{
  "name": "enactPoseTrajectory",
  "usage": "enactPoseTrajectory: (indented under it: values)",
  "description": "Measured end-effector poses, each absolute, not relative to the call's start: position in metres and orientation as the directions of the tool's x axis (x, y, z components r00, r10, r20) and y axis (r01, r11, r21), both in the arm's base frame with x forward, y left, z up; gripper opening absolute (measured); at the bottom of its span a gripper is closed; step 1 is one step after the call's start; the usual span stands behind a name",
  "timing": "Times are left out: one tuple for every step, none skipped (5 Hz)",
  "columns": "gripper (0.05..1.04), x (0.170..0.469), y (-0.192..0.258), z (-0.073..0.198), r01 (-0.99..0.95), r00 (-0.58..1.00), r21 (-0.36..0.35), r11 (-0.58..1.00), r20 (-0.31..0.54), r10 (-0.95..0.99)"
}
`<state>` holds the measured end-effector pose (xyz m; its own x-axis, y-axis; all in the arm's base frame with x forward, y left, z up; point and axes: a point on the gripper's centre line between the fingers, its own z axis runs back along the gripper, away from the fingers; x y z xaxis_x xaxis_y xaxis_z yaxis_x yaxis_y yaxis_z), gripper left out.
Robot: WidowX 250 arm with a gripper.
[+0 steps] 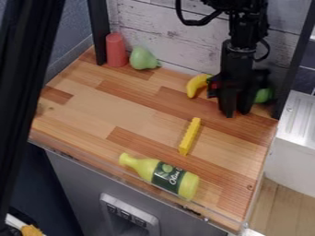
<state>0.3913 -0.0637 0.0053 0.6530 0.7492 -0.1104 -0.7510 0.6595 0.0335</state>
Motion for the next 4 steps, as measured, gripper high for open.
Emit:
enactPoseTrajectory:
  values:
    - [0.173,0.3887,-0.0649,0.0044,-0.824,0.561,0.029,0.567,-0.108,0.821]
    - [0.067,0.3892,-0.0643,0.0048,-0.85,0.52,0.026,0.526,-0.115,0.846]
    - [0.053,0.3891,-0.0643,0.0048,-0.835,0.544,0.019,0.55,-0.119,0.831]
    - [0.053,0.3885,-0.0635,0.0048,-0.773,0.628,0.011,0.634,-0.122,0.768]
